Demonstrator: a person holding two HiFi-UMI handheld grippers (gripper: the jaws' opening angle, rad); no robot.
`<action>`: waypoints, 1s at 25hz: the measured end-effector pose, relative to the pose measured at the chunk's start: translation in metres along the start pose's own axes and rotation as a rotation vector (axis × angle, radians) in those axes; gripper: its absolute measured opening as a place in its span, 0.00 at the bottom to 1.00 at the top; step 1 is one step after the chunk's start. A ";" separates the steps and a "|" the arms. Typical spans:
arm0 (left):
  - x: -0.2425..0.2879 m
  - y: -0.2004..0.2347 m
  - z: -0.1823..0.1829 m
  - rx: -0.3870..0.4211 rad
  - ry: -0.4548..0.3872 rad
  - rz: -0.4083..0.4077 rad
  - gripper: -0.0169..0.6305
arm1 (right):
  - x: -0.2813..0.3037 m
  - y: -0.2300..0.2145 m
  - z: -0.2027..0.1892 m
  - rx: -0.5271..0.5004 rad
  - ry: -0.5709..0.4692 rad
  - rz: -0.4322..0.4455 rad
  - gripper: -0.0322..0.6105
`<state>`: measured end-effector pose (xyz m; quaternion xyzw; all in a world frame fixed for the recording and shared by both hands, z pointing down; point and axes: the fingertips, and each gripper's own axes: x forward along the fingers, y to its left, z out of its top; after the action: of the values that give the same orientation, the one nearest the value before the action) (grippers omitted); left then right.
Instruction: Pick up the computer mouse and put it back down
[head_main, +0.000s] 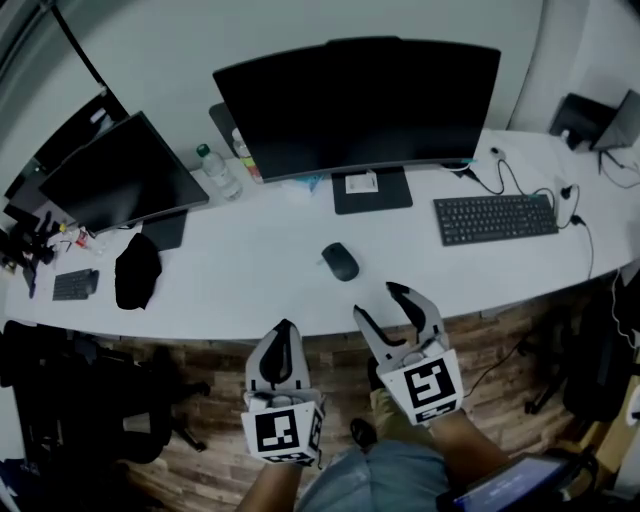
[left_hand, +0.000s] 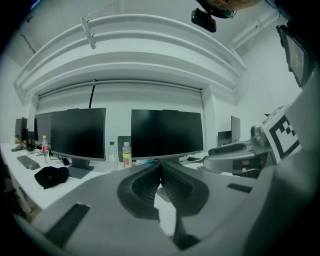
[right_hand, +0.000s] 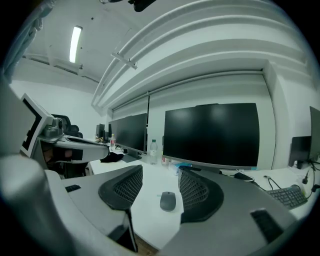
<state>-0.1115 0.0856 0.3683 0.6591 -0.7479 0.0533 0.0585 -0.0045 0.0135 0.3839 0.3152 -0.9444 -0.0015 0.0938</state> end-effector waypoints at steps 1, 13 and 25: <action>0.009 0.002 0.000 0.000 0.009 0.004 0.04 | 0.008 -0.005 0.000 0.005 0.001 0.005 0.42; 0.094 0.007 0.040 0.065 -0.007 0.037 0.04 | 0.078 -0.061 0.028 0.050 -0.052 0.048 0.42; 0.120 0.017 0.082 0.093 -0.095 0.099 0.04 | 0.116 -0.074 0.075 -0.007 -0.155 0.113 0.43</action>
<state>-0.1446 -0.0424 0.3058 0.6250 -0.7783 0.0597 -0.0105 -0.0644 -0.1191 0.3257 0.2601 -0.9650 -0.0240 0.0213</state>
